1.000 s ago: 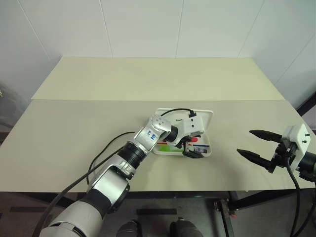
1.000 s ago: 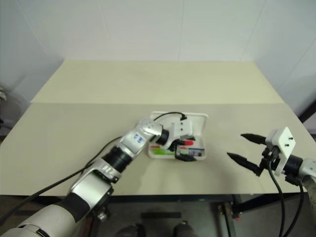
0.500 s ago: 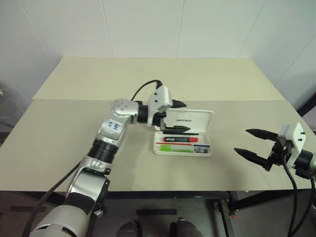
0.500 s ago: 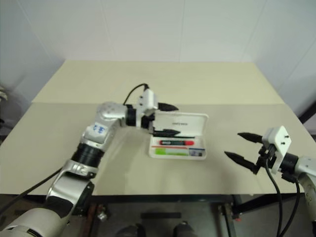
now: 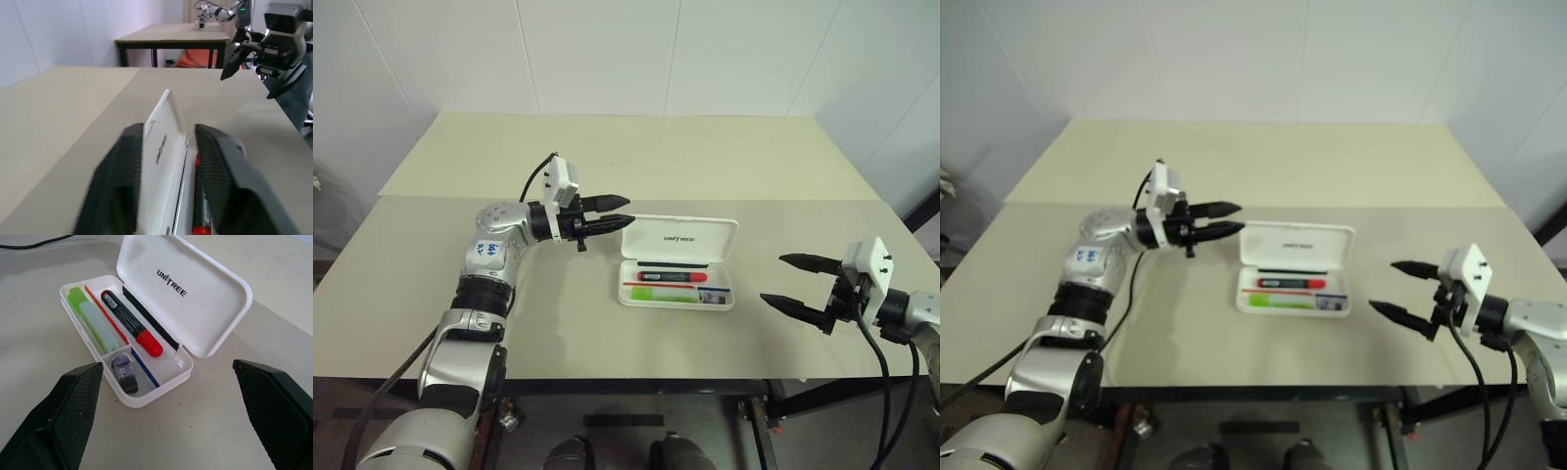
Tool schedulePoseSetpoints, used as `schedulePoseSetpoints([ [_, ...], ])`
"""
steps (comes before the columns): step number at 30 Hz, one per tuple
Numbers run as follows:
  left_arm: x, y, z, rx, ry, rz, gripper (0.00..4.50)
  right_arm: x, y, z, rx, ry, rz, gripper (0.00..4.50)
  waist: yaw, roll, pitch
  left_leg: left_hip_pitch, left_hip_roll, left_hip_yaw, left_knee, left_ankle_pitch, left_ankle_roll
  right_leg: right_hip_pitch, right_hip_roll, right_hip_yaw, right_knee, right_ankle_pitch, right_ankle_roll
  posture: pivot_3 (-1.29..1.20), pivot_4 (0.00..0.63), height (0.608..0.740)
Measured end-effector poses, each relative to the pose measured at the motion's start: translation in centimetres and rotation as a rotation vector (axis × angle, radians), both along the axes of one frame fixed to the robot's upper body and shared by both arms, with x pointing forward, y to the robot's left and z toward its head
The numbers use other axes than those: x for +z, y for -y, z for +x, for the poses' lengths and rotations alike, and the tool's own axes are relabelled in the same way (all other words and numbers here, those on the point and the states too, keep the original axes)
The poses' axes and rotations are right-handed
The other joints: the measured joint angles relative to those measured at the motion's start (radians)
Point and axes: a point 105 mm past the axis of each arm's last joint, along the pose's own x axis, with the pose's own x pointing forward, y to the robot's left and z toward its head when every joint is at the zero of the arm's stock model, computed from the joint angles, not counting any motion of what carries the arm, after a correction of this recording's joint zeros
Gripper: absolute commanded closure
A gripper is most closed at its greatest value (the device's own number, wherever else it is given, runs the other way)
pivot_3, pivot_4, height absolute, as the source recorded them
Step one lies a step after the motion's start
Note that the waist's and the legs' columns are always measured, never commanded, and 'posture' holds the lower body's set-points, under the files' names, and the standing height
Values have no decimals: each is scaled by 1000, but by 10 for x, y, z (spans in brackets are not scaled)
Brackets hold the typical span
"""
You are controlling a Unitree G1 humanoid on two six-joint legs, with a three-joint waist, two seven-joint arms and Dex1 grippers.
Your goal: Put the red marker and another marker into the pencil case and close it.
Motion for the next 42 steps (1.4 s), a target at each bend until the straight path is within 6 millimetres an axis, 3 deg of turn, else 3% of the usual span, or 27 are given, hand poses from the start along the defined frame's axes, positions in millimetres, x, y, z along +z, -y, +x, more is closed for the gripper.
schedulePoseSetpoints([
  [2, 4, -5, 6, 16, -30, -20, 4467, 0, 0, 0, -1, 0, -2, 0, 0, 0, 0, 0, 0, 0, 0, 0, 0, 0, 0, -1, -1, 0, 0, 0, 150, 740],
  [8, 10, -11, 23, 93, -91, -27, 4467, -1, 0, 0, -2, 0, -2, 0, 0, 0, 0, -2, 0, 1, 0, 0, 1, -2, 0, -3, -1, 0, 0, 0, 150, 740],
  [14, -2, -19, 42, 234, -155, 13, 4467, -1, 0, 0, 9, -4, 5, 0, -2, 0, 0, -3, 0, 2, 0, 0, 1, -4, 0, -5, 1, 0, 0, 0, 150, 740],
  [18, -8, -20, 48, 284, -200, 22, 4467, 15, -1, 7, 48, 28, 54, 0, -2, 0, 0, -3, 0, 3, 0, 0, 1, -5, 0, -6, 1, 0, 0, 0, 150, 740],
  [25, -17, -17, 51, 303, -264, 25, 4467, 44, 7, 22, 89, 90, 123, 0, -1, 0, 0, -4, 0, 3, 0, 0, 1, -6, 0, -7, 1, 0, 0, 0, 150, 740],
  [29, -27, -7, 48, 265, -312, 80, 4467, 46, 8, 22, 140, 75, 134, 0, 0, 0, 0, -6, 0, 2, 0, 0, 0, -7, 0, -8, 1, 0, 0, 0, 150, 740],
  [36, -27, 2, 37, 153, -324, 140, 4467, 52, 10, 16, 205, 63, 118, 0, -1, 0, 0, -6, 0, 2, 1, -1, 0, -7, 0, -8, 1, 0, 0, 0, 150, 740],
  [42, -35, 10, 18, -30, -350, 248, 4467, 48, 10, 8, 266, 35, 95, 0, -1, 0, 0, -6, 0, 2, 1, -1, 0, -7, 0, -8, 1, 0, 0, 0, 150, 740],
])
